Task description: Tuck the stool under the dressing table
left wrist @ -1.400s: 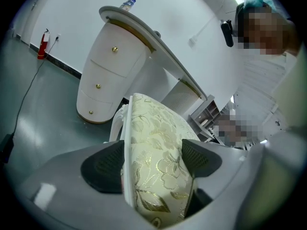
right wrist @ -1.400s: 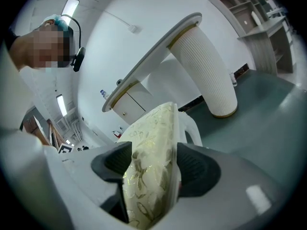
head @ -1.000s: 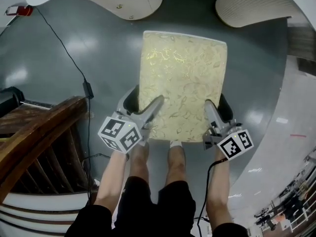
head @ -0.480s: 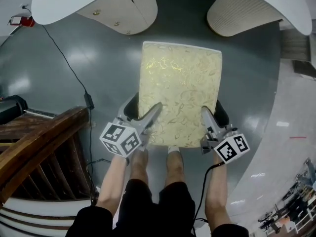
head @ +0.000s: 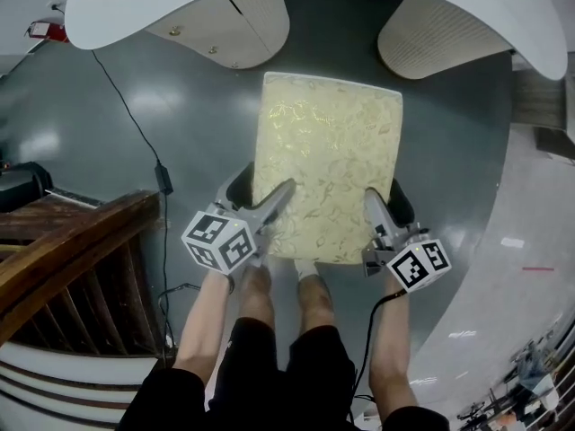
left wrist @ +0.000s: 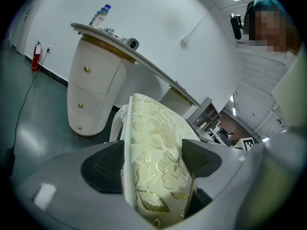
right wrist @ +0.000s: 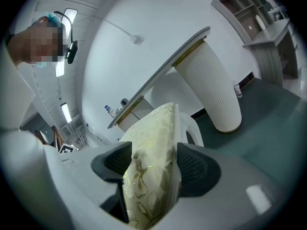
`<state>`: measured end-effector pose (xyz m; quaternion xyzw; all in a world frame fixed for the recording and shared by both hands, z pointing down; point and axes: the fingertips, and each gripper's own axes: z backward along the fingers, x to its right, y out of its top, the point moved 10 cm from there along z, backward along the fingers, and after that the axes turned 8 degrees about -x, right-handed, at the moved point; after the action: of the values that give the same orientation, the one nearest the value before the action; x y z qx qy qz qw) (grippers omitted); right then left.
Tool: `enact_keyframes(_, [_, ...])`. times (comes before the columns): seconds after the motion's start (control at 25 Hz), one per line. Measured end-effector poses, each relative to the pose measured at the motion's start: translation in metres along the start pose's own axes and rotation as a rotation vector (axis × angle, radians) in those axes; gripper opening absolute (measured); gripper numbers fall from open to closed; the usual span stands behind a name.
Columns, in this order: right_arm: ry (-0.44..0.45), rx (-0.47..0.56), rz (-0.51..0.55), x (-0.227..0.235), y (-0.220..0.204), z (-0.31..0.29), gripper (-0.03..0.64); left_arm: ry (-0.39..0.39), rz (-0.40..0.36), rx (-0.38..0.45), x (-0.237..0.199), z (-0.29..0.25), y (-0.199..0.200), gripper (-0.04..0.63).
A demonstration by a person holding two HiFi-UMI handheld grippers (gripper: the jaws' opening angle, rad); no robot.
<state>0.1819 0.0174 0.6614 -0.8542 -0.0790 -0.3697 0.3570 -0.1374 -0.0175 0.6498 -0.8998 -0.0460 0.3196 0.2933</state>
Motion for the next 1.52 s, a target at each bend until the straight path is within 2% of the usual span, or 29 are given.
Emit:
enact_keyframes(0.8, [0.003,0.034,0.065,-0.005,-0.002,0.002,0.296,-0.048,-0.006,0.057,-0.006,-0.001,-0.009,0.385])
enact_keyframes(1.52, [0.023,0.039,0.102,-0.006,0.001,0.003,0.295,-0.048,-0.006,0.104,-0.004,0.003,-0.015,0.383])
